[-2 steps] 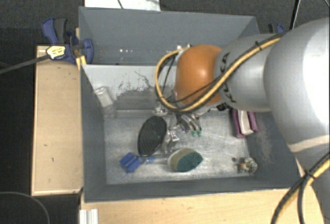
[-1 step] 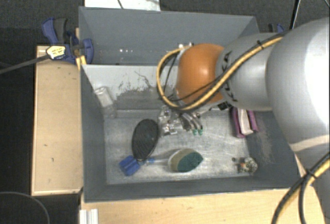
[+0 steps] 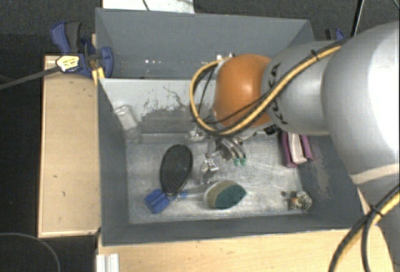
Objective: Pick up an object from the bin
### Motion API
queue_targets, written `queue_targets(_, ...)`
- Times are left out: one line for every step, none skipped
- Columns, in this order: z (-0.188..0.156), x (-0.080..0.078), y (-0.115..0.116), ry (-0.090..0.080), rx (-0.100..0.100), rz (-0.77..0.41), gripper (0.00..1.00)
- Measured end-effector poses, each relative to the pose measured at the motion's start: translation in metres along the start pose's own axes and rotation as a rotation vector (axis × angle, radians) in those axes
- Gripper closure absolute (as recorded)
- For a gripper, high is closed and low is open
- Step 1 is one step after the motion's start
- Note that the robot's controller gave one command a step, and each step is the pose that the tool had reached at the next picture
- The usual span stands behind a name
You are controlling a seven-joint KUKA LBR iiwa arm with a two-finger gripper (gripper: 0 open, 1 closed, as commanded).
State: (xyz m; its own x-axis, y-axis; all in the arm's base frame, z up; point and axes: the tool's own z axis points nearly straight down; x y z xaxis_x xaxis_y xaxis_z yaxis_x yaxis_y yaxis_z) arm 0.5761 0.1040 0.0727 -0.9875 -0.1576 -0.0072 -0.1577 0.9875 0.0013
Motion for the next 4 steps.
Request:
queue_targets(-0.078,-0.009,0.076,-0.003,-0.004,0.093,0.00)
queue_targets(0.003,0.038,0.058,0.002,-0.001,0.141,0.00)
queue_targets(-0.001,0.034,0.059,-0.008,-0.002,0.140,1.00)
queue_targets(-0.129,0.053,0.058,-0.001,0.000,0.133,1.00)
